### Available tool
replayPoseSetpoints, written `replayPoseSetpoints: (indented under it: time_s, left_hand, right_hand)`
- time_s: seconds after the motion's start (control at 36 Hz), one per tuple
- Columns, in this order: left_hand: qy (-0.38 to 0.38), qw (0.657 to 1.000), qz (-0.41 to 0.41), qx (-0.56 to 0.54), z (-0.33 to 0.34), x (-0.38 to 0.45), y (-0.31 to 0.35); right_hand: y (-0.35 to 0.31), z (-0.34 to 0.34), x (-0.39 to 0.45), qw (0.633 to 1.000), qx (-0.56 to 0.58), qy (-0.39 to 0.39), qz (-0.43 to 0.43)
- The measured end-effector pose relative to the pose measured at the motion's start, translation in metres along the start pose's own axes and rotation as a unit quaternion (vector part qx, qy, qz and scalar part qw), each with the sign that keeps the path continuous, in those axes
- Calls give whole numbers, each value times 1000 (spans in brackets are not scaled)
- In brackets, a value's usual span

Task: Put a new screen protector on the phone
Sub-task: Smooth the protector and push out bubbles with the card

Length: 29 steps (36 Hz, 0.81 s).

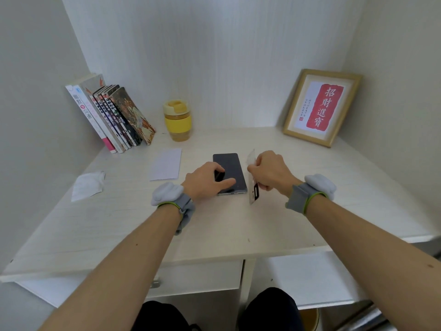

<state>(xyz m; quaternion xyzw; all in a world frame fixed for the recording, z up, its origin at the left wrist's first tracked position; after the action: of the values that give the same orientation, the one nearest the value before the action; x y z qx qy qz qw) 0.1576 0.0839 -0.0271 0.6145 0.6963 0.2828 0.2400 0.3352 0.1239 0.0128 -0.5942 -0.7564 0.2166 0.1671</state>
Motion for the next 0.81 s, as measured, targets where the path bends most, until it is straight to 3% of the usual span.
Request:
replayPoseSetpoints:
  time_s: [0.19, 0.81]
  left_hand:
    - [26, 995, -4, 94, 10, -4, 12]
    - [9, 995, -5, 97, 7, -5, 13]
  right_hand:
    - [-4, 4, -2, 997, -9, -75, 11]
    - [-4, 10, 3, 990, -58, -129, 7]
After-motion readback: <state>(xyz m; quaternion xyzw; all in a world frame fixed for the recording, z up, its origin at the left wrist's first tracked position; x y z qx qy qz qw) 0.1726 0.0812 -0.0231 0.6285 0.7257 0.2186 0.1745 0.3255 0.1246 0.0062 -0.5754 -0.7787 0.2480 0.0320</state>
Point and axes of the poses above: each hand's wrist, its own x-axis towards the middle knuckle, its own z-axis out of the palm, y = z × x, the point moved 1 cm from there along x, towards the middle knuckle, and after that the axes turned 11 degrees about -x, right-handed, at the moved point
